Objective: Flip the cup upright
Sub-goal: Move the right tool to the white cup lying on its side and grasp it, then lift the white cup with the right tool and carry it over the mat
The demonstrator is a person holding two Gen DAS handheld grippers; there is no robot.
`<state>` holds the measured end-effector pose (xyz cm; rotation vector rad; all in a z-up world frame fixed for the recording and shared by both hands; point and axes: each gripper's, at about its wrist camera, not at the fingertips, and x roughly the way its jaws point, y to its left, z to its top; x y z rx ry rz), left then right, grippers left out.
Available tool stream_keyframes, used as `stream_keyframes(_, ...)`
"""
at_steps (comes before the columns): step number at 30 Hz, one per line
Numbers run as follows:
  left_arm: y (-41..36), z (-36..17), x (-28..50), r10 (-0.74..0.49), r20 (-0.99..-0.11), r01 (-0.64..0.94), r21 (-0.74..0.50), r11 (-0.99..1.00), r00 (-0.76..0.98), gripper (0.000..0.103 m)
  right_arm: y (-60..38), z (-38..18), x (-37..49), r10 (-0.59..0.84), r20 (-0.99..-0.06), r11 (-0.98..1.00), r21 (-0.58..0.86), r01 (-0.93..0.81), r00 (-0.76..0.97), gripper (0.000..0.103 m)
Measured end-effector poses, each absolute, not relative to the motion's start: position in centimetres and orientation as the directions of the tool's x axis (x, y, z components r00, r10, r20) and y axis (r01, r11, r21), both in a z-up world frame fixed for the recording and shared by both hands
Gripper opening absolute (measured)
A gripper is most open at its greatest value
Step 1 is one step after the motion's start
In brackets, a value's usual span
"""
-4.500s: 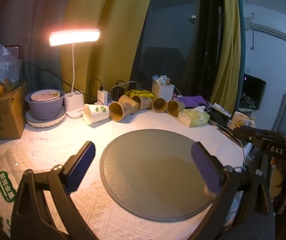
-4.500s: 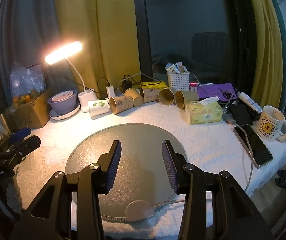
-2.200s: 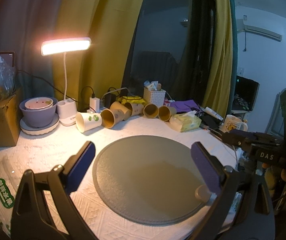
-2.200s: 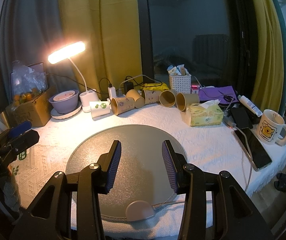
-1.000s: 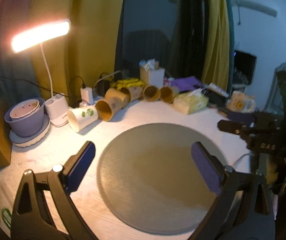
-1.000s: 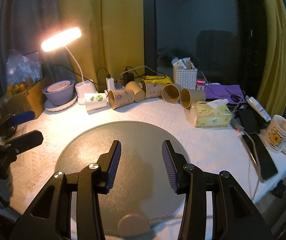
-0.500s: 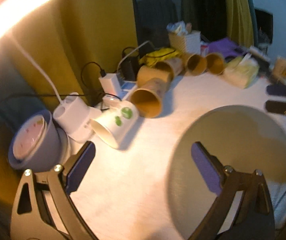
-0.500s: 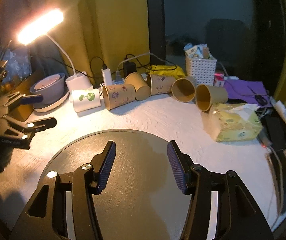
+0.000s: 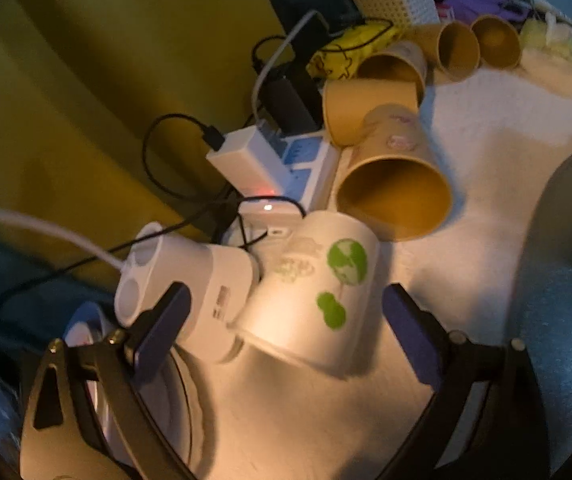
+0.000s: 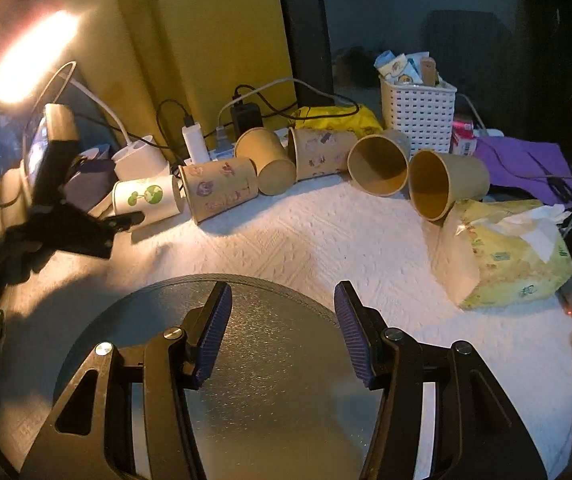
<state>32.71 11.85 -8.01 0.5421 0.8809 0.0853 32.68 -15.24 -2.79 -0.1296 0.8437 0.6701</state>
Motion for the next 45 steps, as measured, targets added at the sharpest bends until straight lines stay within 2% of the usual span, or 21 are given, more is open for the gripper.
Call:
stream_keyframes(7, 12.5, -10.3, 34.7, 0.296, -0.744, 0.218, 0.507, 0.834, 0.599, 0.097, -15.7, -4.2, 33.1, 0.503, -0.744, 0.782, 0.175, -0.599, 0.440, 0.056)
stream_keyframes(10, 12.6, -10.7, 34.5, 0.272, -0.765, 0.236, 0.481, 0.844, 0.584, 0.079, -15.8, -4.3, 33.1, 0.502, -0.746, 0.782, 0.175, -0.598, 0.438, 0.056)
stream_keyframes(15, 11.9, -10.5, 32.7, 0.214, -0.774, 0.263, 0.439, 0.859, 0.595, 0.078, -16.3, -3.9, 32.3, 0.499, -0.744, 0.788, 0.175, -0.591, 0.445, 0.056)
stream_keyframes(19, 10.3, -8.9, 30.0, 0.120, -0.785, 0.302, 0.368, 0.879, 0.607, 0.078, -17.1, -3.2, 30.6, 0.494, -0.742, 0.792, 0.168, -0.587, 0.454, 0.056)
stream_keyframes(24, 5.1, -6.9, 25.2, -0.024, -0.778, 0.397, 0.294, 0.870, 0.628, 0.078, -18.2, -2.3, 28.1, 0.484, -0.736, 0.803, 0.159, -0.575, 0.472, 0.056)
stream_keyframes(30, -0.8, -5.8, 22.1, -0.142, -0.777, 0.506, 0.248, 0.826, 0.613, 0.078, -20.2, -1.5, 24.5, 0.466, -0.731, 0.819, 0.144, -0.556, 0.498, 0.056)
stream_keyframes(45, -10.0, -6.5, 18.9, -0.284, -0.803, 0.659, 0.172, 0.732, 0.524, 0.078, -26.4, -1.9, 19.0, 0.439, -0.729, 0.863, 0.180, -0.472, 0.525, 0.056)
